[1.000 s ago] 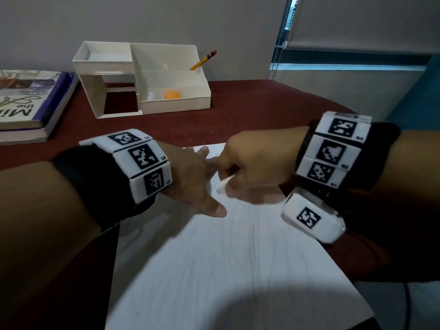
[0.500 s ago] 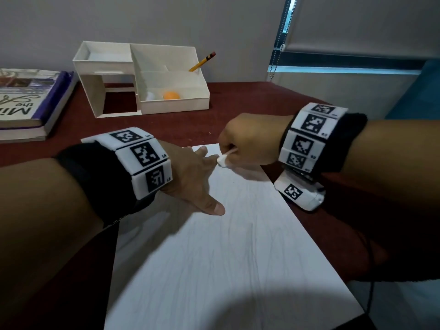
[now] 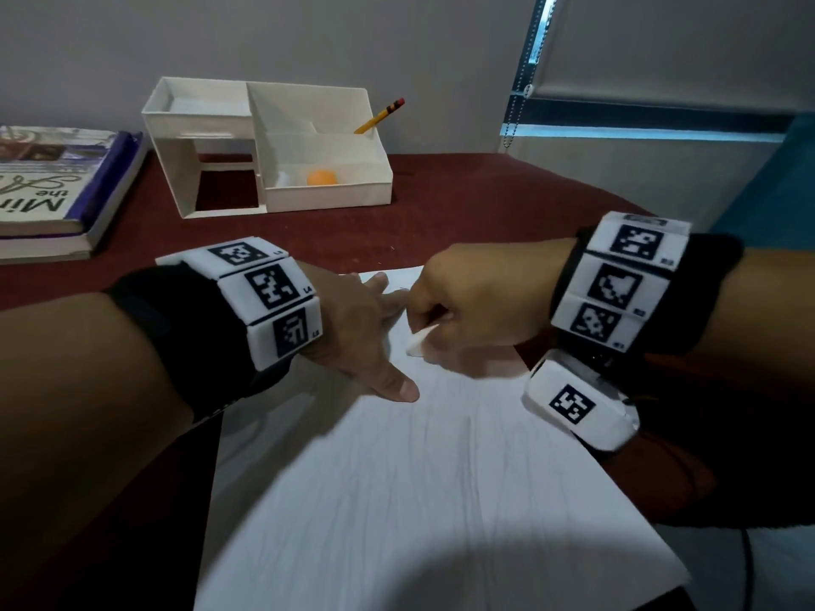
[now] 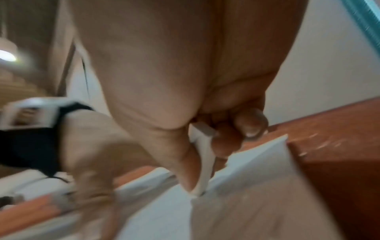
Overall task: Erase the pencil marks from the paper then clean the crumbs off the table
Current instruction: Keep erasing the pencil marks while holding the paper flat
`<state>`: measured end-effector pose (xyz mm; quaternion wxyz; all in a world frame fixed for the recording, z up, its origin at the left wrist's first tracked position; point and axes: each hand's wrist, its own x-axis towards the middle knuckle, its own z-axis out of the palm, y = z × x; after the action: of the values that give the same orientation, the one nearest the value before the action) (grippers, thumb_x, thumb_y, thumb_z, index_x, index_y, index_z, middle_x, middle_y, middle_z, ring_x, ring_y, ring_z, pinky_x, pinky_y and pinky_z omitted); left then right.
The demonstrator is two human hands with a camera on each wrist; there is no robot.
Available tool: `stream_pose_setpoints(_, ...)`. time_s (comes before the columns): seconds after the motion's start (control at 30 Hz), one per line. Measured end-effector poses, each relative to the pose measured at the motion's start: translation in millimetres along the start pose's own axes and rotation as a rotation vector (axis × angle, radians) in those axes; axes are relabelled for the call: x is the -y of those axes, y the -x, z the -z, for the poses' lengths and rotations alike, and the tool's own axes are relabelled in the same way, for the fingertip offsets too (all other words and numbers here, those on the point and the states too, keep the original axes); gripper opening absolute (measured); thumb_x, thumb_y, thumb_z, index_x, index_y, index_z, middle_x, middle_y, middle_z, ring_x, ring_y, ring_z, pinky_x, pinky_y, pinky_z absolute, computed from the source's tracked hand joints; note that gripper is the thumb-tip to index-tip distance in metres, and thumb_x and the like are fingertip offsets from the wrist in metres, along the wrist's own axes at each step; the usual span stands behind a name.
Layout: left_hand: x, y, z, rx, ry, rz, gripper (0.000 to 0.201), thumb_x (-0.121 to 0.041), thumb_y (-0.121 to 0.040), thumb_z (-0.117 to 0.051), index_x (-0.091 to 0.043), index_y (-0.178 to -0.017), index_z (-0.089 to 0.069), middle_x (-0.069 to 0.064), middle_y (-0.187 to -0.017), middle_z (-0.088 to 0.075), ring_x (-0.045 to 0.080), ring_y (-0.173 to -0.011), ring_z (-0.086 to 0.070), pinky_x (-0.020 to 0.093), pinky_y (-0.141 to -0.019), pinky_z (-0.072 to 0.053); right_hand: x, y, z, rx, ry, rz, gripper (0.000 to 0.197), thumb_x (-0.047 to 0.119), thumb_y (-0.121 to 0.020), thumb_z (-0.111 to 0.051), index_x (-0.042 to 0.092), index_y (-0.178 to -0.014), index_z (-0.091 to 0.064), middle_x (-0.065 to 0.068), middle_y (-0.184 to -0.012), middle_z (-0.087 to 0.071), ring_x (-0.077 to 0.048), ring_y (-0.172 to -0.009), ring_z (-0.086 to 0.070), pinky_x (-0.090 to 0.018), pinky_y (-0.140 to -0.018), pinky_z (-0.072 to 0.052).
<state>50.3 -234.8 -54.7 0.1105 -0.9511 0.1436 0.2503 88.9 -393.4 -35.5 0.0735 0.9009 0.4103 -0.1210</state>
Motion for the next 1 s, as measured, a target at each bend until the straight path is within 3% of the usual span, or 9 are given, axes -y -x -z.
stream_pose_setpoints(0.1, 0, -1, 0, -0.007, -0.031, 0.008, 0.116, -0.088, -0.070, -0.044, -0.032, -0.155, 0.011, -0.001, -0.164, 0.011, 0.027, -0.151, -0.008, 0.052, -0.118, -0.020, -14, -7, 5, -0.044, 0.031, -0.098, 0.023, 0.043, -0.093, -0.064, 0.022, -0.085, -0.069, 0.008, -0.076, -0.063, -0.013, -0.076, -0.061, -0.027, -0.064, -0.046)
stream_pose_setpoints(0.2, -1, 0, 0, -0.014, -0.040, 0.018, 0.116, -0.088, -0.070, -0.044, -0.031, -0.155, 0.010, -0.002, -0.164, 0.011, 0.026, -0.151, -0.010, 0.050, -0.117, -0.021, -15, -8, 2, -0.095, 0.138, -0.119, 0.019, 0.032, -0.094, -0.061, 0.018, -0.084, -0.068, 0.004, -0.078, -0.064, -0.017, -0.076, -0.060, -0.029, -0.064, -0.046)
stream_pose_setpoints(0.33, 0, 2, 0, 0.004, 0.006, 0.012, 0.116, -0.087, -0.070, -0.047, -0.035, -0.154, 0.014, -0.004, -0.163, 0.015, 0.024, -0.151, -0.005, 0.049, -0.119, -0.016, 0, 3, 4, 0.004, 0.033, -0.020, 0.019, 0.040, -0.093, -0.064, 0.022, -0.091, -0.071, 0.007, -0.084, -0.067, -0.010, -0.077, -0.061, -0.026, -0.068, -0.050)
stream_pose_setpoints(0.47, -1, 3, 2, -0.005, -0.032, 0.015, 0.116, -0.087, -0.071, -0.045, -0.031, -0.155, 0.011, -0.003, -0.164, 0.012, 0.025, -0.151, -0.006, 0.052, -0.118, -0.020, -20, -8, 8, -0.090, 0.081, -0.145, 0.021, 0.038, -0.095, -0.063, 0.020, -0.091, -0.072, 0.006, -0.083, -0.066, -0.008, -0.071, -0.057, -0.024, -0.058, -0.043)
stream_pose_setpoints(0.63, -2, 7, 4, 0.018, 0.020, 0.012, 0.112, -0.083, -0.074, -0.048, -0.038, -0.153, 0.016, -0.003, -0.163, 0.015, 0.025, -0.151, -0.002, 0.048, -0.120, -0.014, 0, 0, 0, -0.016, -0.017, -0.017, 0.021, 0.042, -0.093, -0.064, 0.022, -0.092, -0.072, 0.007, -0.081, -0.067, -0.010, -0.075, -0.062, -0.027, -0.067, -0.051)
stream_pose_setpoints(0.77, -3, 5, 4, 0.000, -0.008, 0.018, 0.114, -0.084, -0.073, -0.046, -0.031, -0.155, 0.013, -0.003, -0.164, 0.014, 0.025, -0.151, -0.003, 0.050, -0.120, -0.016, -15, -8, 4, -0.097, 0.015, -0.123, 0.023, 0.041, -0.093, -0.065, 0.020, -0.085, -0.071, 0.006, -0.078, -0.065, -0.015, -0.077, -0.062, -0.029, -0.068, -0.052)
stream_pose_setpoints(0.83, -1, 4, 3, 0.006, 0.013, 0.002, 0.112, -0.084, -0.072, -0.048, -0.036, -0.154, 0.011, -0.004, -0.164, 0.013, 0.025, -0.151, -0.005, 0.048, -0.119, -0.016, -7, -6, 0, -0.099, 0.035, -0.098, 0.021, 0.040, -0.093, -0.063, 0.021, -0.087, -0.071, 0.006, -0.080, -0.065, -0.016, -0.077, -0.063, -0.033, -0.070, -0.055)
stream_pose_setpoints(0.93, 2, 5, 2, 0.018, 0.096, -0.045, 0.102, -0.083, -0.070, -0.054, -0.049, -0.151, 0.000, -0.008, -0.165, 0.006, 0.024, -0.151, -0.004, 0.048, -0.118, -0.014, 13, 4, -3, -0.017, -0.022, 0.009, 0.019, 0.042, -0.092, -0.065, 0.023, -0.091, -0.069, 0.011, -0.076, -0.062, -0.005, -0.071, -0.058, -0.022, -0.064, -0.049)
stream_pose_setpoints(1.0, 1, 3, 3, 0.006, 0.074, -0.029, 0.107, -0.083, -0.072, -0.052, -0.043, -0.153, 0.004, -0.005, -0.164, 0.009, 0.025, -0.151, -0.005, 0.048, -0.119, -0.015, 6, 2, 0, -0.014, -0.063, 0.000, 0.022, 0.043, -0.091, -0.067, 0.021, -0.091, -0.070, 0.010, -0.076, -0.063, -0.005, -0.071, -0.059, -0.022, -0.064, -0.048)
